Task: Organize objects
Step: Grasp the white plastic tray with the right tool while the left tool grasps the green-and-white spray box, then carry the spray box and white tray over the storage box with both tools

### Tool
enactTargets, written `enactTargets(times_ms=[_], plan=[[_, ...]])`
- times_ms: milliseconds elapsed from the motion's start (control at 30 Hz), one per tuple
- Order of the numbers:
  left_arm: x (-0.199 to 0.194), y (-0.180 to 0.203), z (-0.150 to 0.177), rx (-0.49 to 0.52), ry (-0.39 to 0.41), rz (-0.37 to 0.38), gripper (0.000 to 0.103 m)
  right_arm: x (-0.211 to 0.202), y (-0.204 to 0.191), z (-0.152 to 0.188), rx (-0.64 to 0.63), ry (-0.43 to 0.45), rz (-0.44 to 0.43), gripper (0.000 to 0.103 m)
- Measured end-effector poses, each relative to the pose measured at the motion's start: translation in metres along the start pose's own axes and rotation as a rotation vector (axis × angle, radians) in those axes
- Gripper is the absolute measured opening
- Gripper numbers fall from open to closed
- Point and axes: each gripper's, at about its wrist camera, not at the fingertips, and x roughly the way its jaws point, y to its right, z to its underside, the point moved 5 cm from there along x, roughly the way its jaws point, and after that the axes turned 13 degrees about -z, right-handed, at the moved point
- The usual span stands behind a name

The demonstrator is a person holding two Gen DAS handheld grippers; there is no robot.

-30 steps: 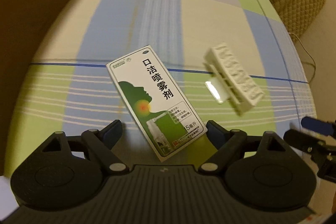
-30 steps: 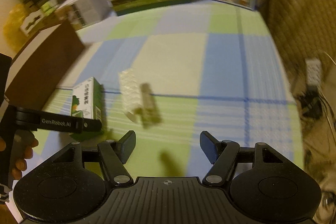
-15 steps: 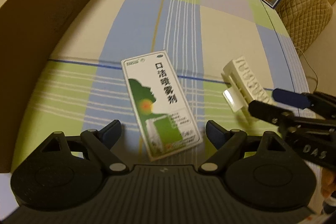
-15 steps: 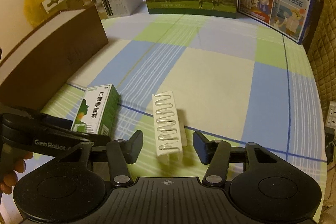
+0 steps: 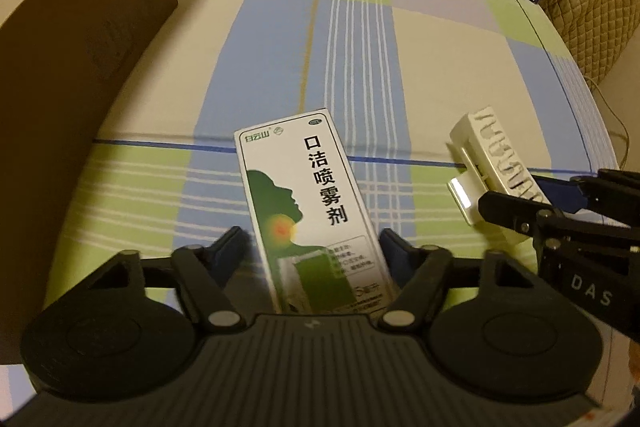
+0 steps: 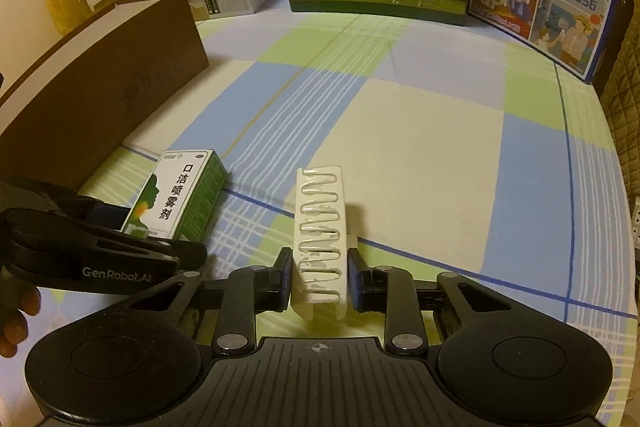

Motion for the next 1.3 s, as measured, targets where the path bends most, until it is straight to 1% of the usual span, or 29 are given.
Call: enactTargets(times_ms=[33,133,333,533,700,867,1000,1033,1133,1167,1300], plan=[[-0.001,-0.001,0.001,0.007,0.004,-0.005,0.057,0.000,-0.002,0.001,-0.003,-0.001,-0.004,0.025],[-0.004,-0.007,0.007,0.019,0.009,-0.014,0.052,0.000,-0.010,0.005,-0.019,-0.008,-0.018,0.025],[-0.016,-0.025,0.036,0.044,0.013,-0.044,0.052,-0.003,-0.030,0.022,-0.047,-0.025,-0.060,0.025],[-0.034,-0.047,0.076,0.014,-0.009,-0.056,0.052,-0.011,-0.055,0.045,-0.081,-0.054,-0.106,0.025],[-0.051,-0.059,0.109,-0.005,-0.036,-0.053,0.052,-0.019,-0.080,0.069,-0.123,-0.088,-0.150,0.025],[-0.063,-0.064,0.130,-0.014,-0.058,-0.036,0.052,-0.023,-0.101,0.089,-0.147,-0.124,-0.181,0.025],[-0.065,-0.066,0.132,-0.026,-0.060,-0.029,0.052,-0.021,-0.107,0.091,-0.140,-0.144,-0.181,0.025],[-0.065,-0.066,0.130,-0.026,-0.058,-0.028,0.054,-0.021,-0.108,0.090,-0.137,-0.143,-0.177,0.026],[-0.066,-0.065,0.129,-0.031,-0.046,-0.029,0.064,-0.018,-0.109,0.086,-0.126,-0.142,-0.159,0.029],[-0.066,-0.065,0.126,-0.030,-0.044,-0.029,0.065,-0.017,-0.109,0.086,-0.123,-0.140,-0.153,0.030],[-0.060,-0.063,0.117,-0.025,-0.037,-0.039,0.064,-0.014,-0.109,0.085,-0.119,-0.134,-0.133,0.030]])
